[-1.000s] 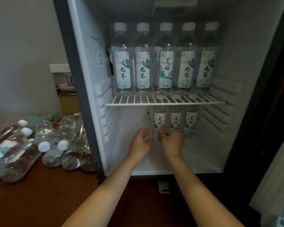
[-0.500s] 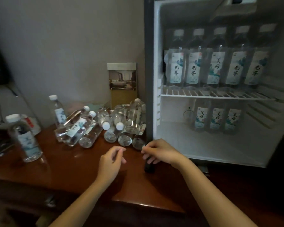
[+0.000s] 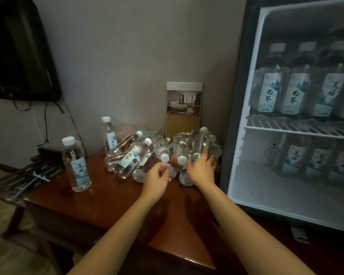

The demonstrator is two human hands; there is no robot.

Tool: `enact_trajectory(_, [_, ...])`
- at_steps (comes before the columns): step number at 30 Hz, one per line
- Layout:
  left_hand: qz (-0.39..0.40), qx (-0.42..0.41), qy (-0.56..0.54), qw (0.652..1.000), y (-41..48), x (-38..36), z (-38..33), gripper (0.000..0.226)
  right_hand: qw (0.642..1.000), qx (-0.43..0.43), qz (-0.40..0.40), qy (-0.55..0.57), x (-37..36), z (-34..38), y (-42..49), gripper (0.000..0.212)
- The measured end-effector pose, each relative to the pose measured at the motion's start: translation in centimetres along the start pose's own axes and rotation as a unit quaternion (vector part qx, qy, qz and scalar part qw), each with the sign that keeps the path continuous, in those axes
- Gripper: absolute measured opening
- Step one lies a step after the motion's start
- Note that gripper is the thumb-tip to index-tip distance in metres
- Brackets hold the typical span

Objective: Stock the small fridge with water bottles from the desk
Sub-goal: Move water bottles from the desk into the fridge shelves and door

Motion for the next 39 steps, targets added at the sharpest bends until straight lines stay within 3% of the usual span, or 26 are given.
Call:
enact_trajectory(3, [0.043, -0.007, 0.011, 0.999, 2.3, -2.0, -1.8, 0.015, 0.995, -0.058, -0.027, 0.071, -0.6, -0.9, 1.3, 0.077])
enact_trajectory(11, [0.151, 0.004, 0.124, 0.981, 6.6, -6.5, -4.3, 0.038, 0.971, -0.146, -0.089, 0.169, -0.4, -2.4, 3.8, 0.057])
enact_trajectory(18, [0.132, 0.054, 0.104, 0.984, 8.4, -7.8, -3.2, 0.044, 0.948, -0.064, -0.1, 0.297, -1.6, -3.3, 4.2, 0.043])
enact_trajectory(24, [0.119, 0.048, 0.081, 0.988, 7.5, -7.8, -3.0, 0.045, 0.899, -0.065, -0.067, 0.427, -0.5, -2.8, 2.9, 0.063])
enact_trajectory(31, [0.173, 0.071, -0.097, 0.978, 3.7, -5.7, -2.7, 0.042, 0.905, 0.004, -0.041, 0.423, -0.3, -1.8, 0.7, 0.076])
enact_trajectory(36, [0.182, 0.079, -0.177, 0.964, -0.7, -3.0, -1.7, 0.044, 0.912, 0.073, 0.008, 0.403, 0.6, -0.2, -2.1, 0.059])
enact_trajectory(39, [0.181, 0.06, -0.196, 0.962, -3.4, -1.6, -1.4, 0.046, 0.92, 0.097, 0.042, 0.377, 1.4, 0.7, -4.0, 0.059])
Point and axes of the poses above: each hand's wrist, its own y-axis towards the middle knuckle, its own x-axis out of the back of the hand, z = x × y, the point moved 4 cm from there along y, towards the middle knuckle, and after that the axes turned 12 degrees about x, right-handed, at the moved point
